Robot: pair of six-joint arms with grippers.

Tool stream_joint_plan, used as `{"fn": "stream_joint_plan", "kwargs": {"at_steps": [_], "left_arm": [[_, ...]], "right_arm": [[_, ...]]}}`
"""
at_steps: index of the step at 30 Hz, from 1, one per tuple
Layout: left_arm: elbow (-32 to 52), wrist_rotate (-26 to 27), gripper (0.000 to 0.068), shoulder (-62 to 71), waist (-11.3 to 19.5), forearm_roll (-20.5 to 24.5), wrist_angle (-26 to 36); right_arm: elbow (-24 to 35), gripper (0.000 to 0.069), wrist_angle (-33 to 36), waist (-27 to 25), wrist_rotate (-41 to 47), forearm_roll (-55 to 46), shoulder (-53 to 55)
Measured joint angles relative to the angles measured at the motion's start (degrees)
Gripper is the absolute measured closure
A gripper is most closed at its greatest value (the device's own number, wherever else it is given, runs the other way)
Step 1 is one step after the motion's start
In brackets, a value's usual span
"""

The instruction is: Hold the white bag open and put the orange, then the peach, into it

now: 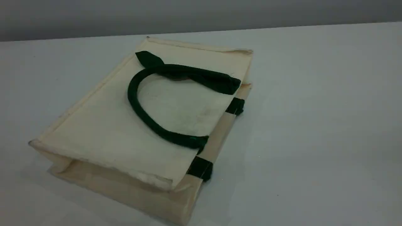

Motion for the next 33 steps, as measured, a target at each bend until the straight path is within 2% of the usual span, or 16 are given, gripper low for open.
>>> {"fn": "stream_joint_plan", "kwargs": {"at_steps": [9,16,20,30,33], "left_arm": [[6.76,0.0,0.0274,-4.59,0.0,1.03,-2.29],[8.7,0.06,0.0278,-4.5,0.0,1.57,-2.66],[9.44,-0.16,0.0278,-4.5,0.0,3.96,-1.62],[9.39,-0.57,0.0279,-4.56,0.0,4.0,-1.96],[9.39,-0.57,0.0279,-4.56,0.0,3.94,-1.96]], "right_arm": [[11.81,0.0114,-3.95,0.0,0.42,1.99,0.1],[12.6,0.0114,-2.34,0.0,0.36,0.39,0.1],[12.6,0.0114,-2.34,0.0,0.36,0.5,0.1],[12.6,0.0114,-2.31,0.0,0.2,0.62,0.05],[12.6,0.0114,-2.27,-2.85,-0.03,1.06,0.05]]}}
